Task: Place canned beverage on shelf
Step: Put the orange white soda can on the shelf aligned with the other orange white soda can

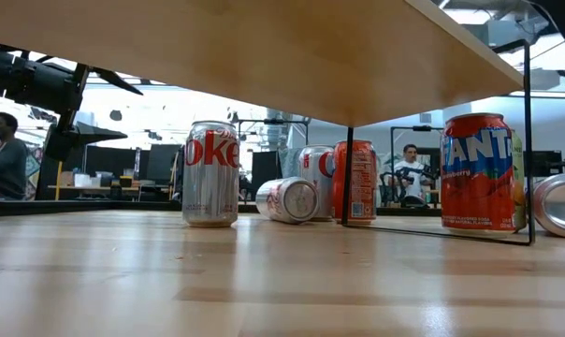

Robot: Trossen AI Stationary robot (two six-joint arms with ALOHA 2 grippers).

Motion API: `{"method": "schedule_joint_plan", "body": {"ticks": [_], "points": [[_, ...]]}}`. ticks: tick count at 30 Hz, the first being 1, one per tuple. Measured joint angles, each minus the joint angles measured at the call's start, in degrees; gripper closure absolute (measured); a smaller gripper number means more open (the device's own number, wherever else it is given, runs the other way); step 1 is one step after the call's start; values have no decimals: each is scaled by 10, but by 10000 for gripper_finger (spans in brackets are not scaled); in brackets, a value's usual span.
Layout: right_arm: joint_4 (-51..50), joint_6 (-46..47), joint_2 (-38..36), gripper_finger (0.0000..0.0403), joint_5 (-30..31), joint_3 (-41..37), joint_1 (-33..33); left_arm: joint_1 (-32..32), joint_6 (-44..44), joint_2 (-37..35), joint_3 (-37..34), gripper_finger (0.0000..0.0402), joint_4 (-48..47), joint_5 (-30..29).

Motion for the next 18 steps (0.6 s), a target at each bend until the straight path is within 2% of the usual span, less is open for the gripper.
{"method": "schedule_joint_plan", "body": {"ticks": [8, 18], "points": [[-31, -33, 5, 156, -32, 0, 63, 0, 0, 0, 0, 51, 0, -3], [-31, -70, 10, 156, -39, -4, 130, 0, 0, 0, 0, 51, 0, -3]]}}
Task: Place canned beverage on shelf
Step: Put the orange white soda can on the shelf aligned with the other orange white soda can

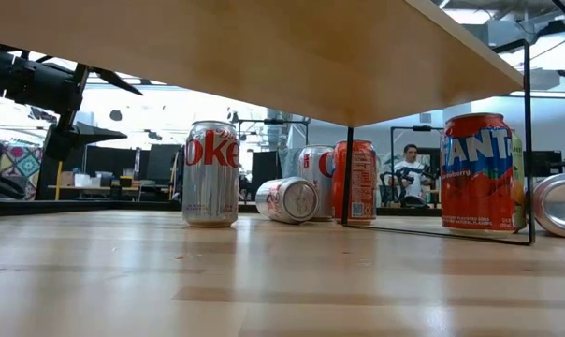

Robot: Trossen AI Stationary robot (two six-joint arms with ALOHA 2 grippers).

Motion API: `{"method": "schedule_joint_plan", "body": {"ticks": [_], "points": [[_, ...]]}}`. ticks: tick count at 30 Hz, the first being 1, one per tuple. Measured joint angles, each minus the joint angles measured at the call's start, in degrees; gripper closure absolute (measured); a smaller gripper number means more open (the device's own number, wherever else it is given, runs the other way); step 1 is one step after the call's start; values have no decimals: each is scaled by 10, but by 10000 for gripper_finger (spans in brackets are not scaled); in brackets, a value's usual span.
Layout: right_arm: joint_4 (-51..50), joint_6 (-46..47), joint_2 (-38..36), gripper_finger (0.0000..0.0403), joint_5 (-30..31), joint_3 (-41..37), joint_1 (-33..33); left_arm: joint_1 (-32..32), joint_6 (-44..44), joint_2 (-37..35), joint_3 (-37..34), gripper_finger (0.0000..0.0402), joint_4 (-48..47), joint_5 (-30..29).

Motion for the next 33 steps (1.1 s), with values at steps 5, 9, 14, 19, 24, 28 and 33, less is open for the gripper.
{"method": "schedule_joint_plan", "body": {"ticks": [5, 9, 14, 19, 24, 28, 33], "points": [[7, 5, 1, 156, 4, -9, 19, 0, -16, 0, 0, 51, 0, 0], [31, 17, 1, 156, 21, -9, 14, 0, -20, 0, 0, 51, 0, 2], [53, 26, 1, 156, 21, -9, 1, 0, -24, 0, 0, 51, 0, 4], [33, 46, 1, 156, -8, -9, -1, 0, -24, 0, 0, 51, 0, 4], [32, 46, 1, 156, -18, -9, 1, 0, -23, 0, 0, 51, 0, 4], [40, 40, 14, 156, -25, -7, -1, 0, -16, 0, 0, 51, 0, 3], [45, 40, 45, 156, -28, -8, 0, 0, -17, 0, 0, 51, 0, 3]]}}
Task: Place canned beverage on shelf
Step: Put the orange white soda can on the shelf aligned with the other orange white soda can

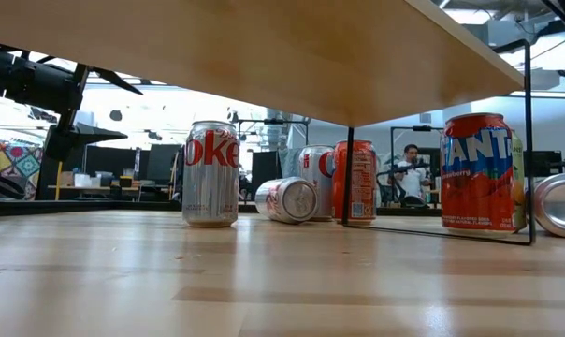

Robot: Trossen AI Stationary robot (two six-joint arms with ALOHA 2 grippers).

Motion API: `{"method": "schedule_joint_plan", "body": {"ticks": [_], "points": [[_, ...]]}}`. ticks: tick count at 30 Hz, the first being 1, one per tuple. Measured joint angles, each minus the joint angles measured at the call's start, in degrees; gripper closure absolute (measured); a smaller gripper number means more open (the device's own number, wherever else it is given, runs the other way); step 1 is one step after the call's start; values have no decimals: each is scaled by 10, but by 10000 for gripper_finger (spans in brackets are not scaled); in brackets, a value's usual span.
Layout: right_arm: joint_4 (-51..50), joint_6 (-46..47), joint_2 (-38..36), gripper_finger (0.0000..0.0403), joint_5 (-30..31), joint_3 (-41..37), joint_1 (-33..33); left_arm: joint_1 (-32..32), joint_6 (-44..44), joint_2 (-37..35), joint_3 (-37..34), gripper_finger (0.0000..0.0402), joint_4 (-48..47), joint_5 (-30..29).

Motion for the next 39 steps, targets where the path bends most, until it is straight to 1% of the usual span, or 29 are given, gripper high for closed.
{"method": "schedule_joint_plan", "body": {"ticks": [7, 10, 25, 28, 35, 39], "points": [[-2, -1, 5, 156, 0, 3, 4, 0, -5, 0, 0, 51, 0, 0], [-21, -1, 6, 155, 0, 14, 3, 0, -4, 0, 0, 51, 0, 0], [-13, -1, 7, 149, 0, 13, 4, 0, -4, 0, 0, 51, 0, 0], [-13, -1, 7, 133, 0, 13, 4, 0, -4, 0, 0, 51, 0, 0], [-10, -1, 8, 77, 1, 13, 4, 0, -4, 0, 0, 51, 0, 0], [1, 0, 8, 67, 0, 12, 4, 0, -2, 0, 0, 51, 0, 0]]}}
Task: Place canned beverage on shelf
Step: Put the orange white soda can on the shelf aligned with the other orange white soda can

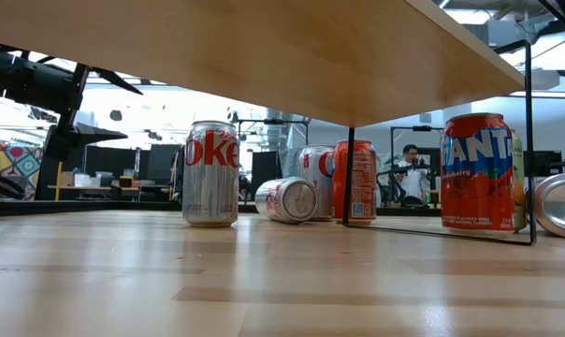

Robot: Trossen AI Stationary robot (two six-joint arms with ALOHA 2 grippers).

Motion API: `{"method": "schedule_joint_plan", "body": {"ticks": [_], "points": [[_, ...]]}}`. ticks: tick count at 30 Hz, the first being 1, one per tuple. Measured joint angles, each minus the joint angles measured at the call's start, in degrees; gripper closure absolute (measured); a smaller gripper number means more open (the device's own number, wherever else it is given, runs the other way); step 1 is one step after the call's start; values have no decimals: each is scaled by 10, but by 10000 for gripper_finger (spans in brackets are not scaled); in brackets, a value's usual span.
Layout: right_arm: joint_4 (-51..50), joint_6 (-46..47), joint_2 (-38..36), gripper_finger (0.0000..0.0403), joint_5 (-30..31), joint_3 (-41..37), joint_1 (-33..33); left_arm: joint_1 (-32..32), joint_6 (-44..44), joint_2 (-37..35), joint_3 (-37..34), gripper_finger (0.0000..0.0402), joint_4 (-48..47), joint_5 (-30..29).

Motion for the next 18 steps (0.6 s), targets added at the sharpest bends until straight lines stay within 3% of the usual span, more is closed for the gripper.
{"method": "schedule_joint_plan", "body": {"ticks": [18], "points": [[17, 48, -46, 72, -51, 0, -23, 0, 6, 0, 0, 51, 0, 0]]}}
